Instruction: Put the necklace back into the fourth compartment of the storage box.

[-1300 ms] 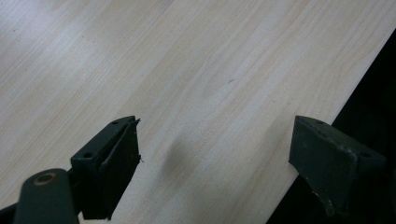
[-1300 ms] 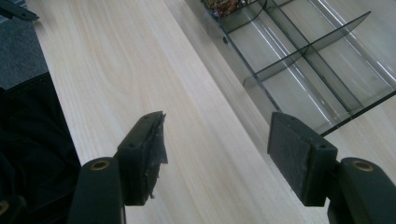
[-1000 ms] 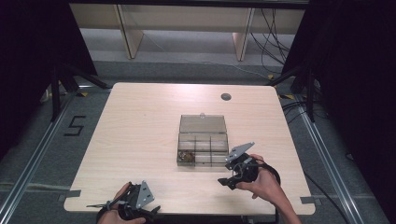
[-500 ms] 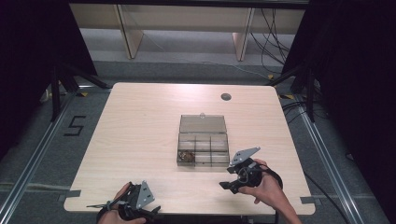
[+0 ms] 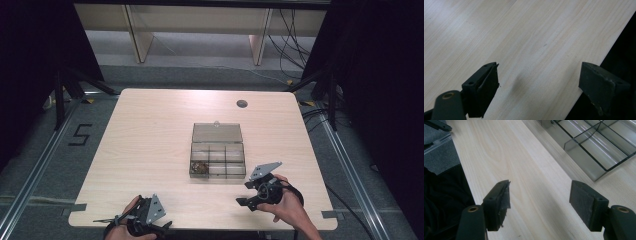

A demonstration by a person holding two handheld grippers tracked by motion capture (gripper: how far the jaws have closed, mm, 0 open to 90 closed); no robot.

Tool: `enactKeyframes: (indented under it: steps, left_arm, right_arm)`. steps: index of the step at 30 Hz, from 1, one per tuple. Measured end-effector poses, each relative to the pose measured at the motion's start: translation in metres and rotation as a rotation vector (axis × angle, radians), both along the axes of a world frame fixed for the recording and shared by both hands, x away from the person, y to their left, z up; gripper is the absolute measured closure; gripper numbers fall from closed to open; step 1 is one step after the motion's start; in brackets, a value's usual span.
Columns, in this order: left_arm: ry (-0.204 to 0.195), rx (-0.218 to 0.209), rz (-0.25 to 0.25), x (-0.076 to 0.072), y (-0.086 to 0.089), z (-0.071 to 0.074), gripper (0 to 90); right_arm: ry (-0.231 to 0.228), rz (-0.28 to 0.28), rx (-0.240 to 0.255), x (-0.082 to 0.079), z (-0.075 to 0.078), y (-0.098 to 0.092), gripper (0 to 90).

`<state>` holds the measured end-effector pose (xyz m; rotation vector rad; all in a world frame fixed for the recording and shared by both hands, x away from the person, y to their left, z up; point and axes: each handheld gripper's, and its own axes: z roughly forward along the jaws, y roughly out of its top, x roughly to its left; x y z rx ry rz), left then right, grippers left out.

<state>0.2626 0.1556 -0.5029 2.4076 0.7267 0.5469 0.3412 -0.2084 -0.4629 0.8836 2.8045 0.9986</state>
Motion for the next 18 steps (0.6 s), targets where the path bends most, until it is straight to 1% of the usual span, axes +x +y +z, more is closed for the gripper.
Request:
enactKeyframes:
  steps: [1,2,3,4,5,6,7,8,9,10,11,12,13,14,15,16,17,18]
  left_arm:
    - [0.001,-0.002,-0.001,0.0,0.0,0.0,15.6]
    - [0.006,0.001,-0.002,0.0,0.0,0.0,15.6]
    - [0.005,0.003,-0.007,0.0,0.0,0.0,15.6]
    - [0.002,0.003,-0.005,0.0,0.0,0.0,15.6]
    - [0.006,0.005,-0.005,0.0,0.0,0.0,15.6]
    - [0.004,0.014,-0.005,0.0,0.0,0.0,15.6]
    - [0.007,0.013,-0.005,0.0,0.0,0.0,15.6]
    - [-0.003,0.023,0.0,0.0,0.0,0.0,15.6]
    - [-0.001,0.013,0.001,0.0,0.0,0.0,15.6]
    - [-0.001,-0.002,0.0,0.0,0.0,0.0,15.6]
    - [0.001,0.003,0.0,0.0,0.0,0.0,15.6]
    - [0.001,0.01,-0.004,0.0,0.0,0.0,15.6]
    - [0.006,0.01,-0.01,0.0,0.0,0.0,15.6]
    - [-0.003,0.02,0.006,0.0,-0.001,0.0,15.6]
    - [-0.01,0.019,0.008,0.0,-0.001,0.0,15.6]
    - [0.002,0.016,-0.001,0.0,0.0,0.0,15.6]
    - [-0.007,0.019,0.003,-0.001,-0.001,0.0,15.6]
    - [0.011,0.011,-0.009,0.0,0.0,0.0,15.6]
  right_arm:
    - [0.003,-0.018,-0.003,-0.001,0.0,0.0,31.9]
    - [-0.005,-0.02,0.016,-0.001,-0.002,0.0,31.7]
    - [0.02,-0.029,0.007,-0.003,-0.001,-0.001,31.5]
    - [-0.009,-0.01,0.025,-0.001,-0.004,-0.001,31.0]
    - [0.002,-0.022,0.009,-0.002,-0.003,-0.002,30.6]
    - [0.006,-0.028,0.024,-0.004,-0.004,-0.003,30.0]
    - [0.007,-0.027,0.018,-0.004,-0.003,-0.004,29.4]
    - [0.001,-0.025,0.024,-0.004,-0.004,-0.005,28.9]
    - [0.005,-0.029,0.03,-0.005,-0.005,-0.005,28.5]
    - [-0.005,-0.03,0.048,-0.006,-0.007,-0.005,27.7]
    - [0.015,-0.055,0.055,-0.009,-0.007,-0.006,26.7]
    - [0.013,-0.053,0.038,-0.009,-0.007,-0.007,26.2]
    - [0.008,-0.047,0.035,-0.01,-0.007,-0.008,26.1]
    - [0.008,-0.043,0.037,-0.01,-0.008,-0.009,25.5]
    - [0.013,-0.051,0.047,-0.011,-0.01,-0.009,24.4]
    - [0.012,-0.047,0.036,-0.011,-0.011,-0.01,23.3]
    - [0.023,-0.029,0.038,-0.011,-0.012,-0.01,23.0]
    - [0.025,-0.056,0.037,-0.013,-0.012,-0.011,22.9]
